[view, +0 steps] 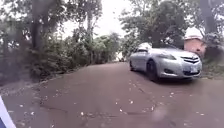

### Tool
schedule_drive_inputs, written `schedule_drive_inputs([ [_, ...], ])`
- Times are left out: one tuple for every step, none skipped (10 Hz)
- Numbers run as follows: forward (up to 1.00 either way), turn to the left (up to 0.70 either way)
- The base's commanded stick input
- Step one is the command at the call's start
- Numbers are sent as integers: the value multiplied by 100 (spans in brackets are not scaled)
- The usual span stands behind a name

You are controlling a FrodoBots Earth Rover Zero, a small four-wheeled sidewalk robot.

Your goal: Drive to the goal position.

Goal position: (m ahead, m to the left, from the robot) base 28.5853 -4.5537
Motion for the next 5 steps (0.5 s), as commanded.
schedule_drive_inputs([
  [70, 0],
  [70, 0],
  [70, 0],
  [70, 0],
  [70, 0],
])
